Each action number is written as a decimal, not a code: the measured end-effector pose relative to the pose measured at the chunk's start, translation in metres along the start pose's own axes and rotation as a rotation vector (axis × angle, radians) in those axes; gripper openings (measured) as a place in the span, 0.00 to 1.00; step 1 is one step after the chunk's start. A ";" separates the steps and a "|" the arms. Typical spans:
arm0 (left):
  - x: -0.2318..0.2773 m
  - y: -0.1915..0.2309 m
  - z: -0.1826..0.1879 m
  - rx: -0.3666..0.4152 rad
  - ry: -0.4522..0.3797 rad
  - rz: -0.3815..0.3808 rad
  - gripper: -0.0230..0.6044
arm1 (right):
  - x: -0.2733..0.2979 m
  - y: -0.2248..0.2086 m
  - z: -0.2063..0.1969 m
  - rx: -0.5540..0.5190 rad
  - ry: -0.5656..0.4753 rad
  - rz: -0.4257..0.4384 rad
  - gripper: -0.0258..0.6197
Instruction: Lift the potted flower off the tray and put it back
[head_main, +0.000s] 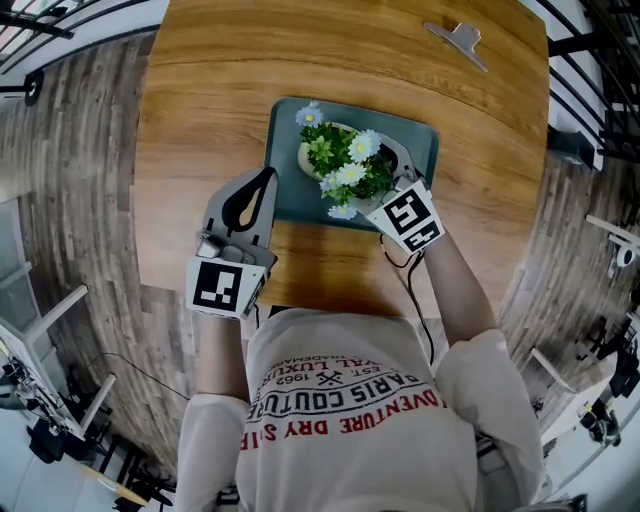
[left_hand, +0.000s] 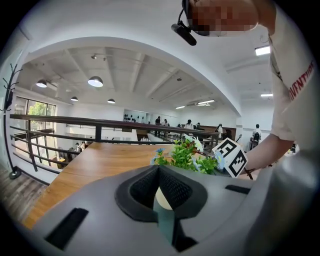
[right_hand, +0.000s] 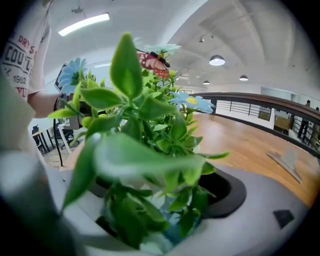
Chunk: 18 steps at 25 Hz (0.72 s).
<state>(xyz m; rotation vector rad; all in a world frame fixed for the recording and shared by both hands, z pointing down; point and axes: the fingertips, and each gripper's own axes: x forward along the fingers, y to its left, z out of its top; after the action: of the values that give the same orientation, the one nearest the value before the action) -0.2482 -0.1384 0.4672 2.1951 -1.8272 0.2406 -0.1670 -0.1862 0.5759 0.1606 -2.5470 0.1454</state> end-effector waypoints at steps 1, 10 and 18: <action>-0.001 0.002 0.003 0.008 -0.007 -0.006 0.06 | -0.003 -0.002 0.007 0.002 -0.015 -0.020 0.79; 0.001 -0.007 0.050 0.087 -0.072 -0.075 0.06 | -0.064 -0.030 0.066 0.043 -0.119 -0.214 0.79; -0.002 -0.011 0.103 0.150 -0.163 -0.092 0.06 | -0.141 -0.047 0.095 0.131 -0.203 -0.427 0.79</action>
<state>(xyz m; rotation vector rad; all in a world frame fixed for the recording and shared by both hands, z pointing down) -0.2428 -0.1668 0.3678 2.4611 -1.8379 0.1912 -0.0956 -0.2338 0.4222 0.7979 -2.6343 0.1336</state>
